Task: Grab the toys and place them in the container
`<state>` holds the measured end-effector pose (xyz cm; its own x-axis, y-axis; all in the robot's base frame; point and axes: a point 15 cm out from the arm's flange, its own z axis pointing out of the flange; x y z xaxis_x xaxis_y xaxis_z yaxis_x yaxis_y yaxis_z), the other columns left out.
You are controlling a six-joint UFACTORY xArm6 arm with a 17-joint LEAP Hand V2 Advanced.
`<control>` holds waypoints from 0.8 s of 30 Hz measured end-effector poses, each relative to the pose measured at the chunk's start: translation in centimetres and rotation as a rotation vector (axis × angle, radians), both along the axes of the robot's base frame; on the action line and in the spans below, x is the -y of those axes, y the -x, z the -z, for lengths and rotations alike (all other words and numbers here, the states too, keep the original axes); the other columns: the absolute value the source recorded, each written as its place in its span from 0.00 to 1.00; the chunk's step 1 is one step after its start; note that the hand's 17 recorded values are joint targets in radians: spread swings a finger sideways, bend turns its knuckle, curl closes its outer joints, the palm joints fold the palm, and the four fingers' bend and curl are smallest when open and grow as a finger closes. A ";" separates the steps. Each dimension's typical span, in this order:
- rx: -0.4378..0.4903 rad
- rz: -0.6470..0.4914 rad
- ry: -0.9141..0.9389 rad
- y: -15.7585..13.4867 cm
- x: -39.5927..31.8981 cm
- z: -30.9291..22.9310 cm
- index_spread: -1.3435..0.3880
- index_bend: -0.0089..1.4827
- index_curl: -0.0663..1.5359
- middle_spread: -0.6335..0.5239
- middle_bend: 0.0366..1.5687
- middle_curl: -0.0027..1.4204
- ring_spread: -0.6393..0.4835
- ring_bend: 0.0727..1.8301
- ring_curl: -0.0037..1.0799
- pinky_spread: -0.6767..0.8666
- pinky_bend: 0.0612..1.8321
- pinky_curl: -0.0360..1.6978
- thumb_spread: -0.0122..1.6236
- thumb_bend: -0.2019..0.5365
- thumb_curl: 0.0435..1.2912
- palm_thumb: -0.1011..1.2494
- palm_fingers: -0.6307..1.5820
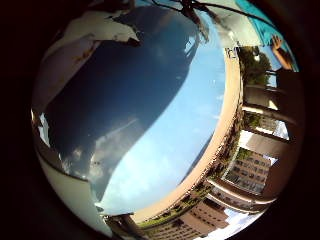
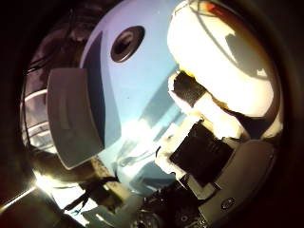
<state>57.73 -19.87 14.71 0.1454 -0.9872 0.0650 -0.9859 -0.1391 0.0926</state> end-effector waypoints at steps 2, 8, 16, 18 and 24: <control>0.013 -0.004 0.004 -0.1 0.1 -1.0 0.60 0.21 0.25 0.46 0.46 0.40 0.70 0.55 0.42 0.70 0.60 0.18 0.67 0.28 0.28 0.62 0.88; 0.083 -0.009 0.022 0.2 0.3 -7.8 0.51 0.37 0.32 0.42 0.64 0.52 0.59 0.69 0.55 0.64 0.74 0.24 0.64 0.31 0.36 0.75 0.82; 0.140 -0.120 0.034 4.3 -7.2 -22.0 0.44 0.50 0.45 0.41 0.76 0.61 0.52 0.76 0.63 0.57 0.85 0.32 0.64 0.26 0.45 0.79 0.75; 0.180 -0.170 0.041 5.4 -10.0 -25.6 0.43 0.52 0.48 0.41 0.78 0.62 0.51 0.78 0.65 0.56 0.87 0.33 0.64 0.26 0.47 0.79 0.73; 0.277 -0.365 0.028 8.6 -22.0 -32.6 0.41 0.54 0.57 0.40 0.81 0.65 0.49 0.81 0.68 0.54 0.89 0.36 0.64 0.25 0.50 0.79 0.70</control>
